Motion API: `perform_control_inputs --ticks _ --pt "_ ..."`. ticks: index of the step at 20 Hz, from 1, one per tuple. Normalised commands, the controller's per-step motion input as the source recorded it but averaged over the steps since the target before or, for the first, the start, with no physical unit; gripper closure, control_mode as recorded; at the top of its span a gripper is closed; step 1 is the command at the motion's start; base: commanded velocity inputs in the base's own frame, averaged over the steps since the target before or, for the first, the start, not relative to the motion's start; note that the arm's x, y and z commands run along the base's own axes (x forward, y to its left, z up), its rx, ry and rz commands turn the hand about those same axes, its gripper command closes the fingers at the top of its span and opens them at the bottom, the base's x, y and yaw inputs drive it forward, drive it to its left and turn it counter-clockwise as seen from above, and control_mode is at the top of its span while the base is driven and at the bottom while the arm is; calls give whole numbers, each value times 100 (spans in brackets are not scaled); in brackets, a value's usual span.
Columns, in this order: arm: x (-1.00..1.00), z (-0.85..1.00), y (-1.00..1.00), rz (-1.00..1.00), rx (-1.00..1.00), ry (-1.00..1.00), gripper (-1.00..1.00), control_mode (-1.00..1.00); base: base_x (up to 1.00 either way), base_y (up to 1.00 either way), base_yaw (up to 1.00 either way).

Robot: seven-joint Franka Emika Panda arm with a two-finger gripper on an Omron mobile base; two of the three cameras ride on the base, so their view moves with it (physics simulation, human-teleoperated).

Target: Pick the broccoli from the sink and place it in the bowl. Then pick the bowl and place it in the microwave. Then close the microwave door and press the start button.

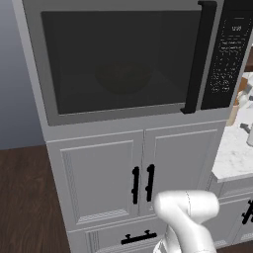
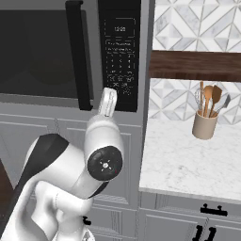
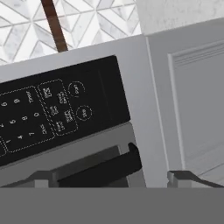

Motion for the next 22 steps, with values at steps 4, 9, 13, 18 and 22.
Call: perform_control_inputs --ticks 4,9,13,18,22 --pt "2 -8 -21 -4 3 0 -100 -100 0 0 0" --pt "10 0 6 0 2 0 -100 -100 0 0 0" --pt "13 0 21 0 0 0 -100 -100 0 0 0" --pt "29 0 9 0 0 0 -100 -100 0 0 0" --pt "38 0 -8 0 2 0 -100 -100 0 0 0"
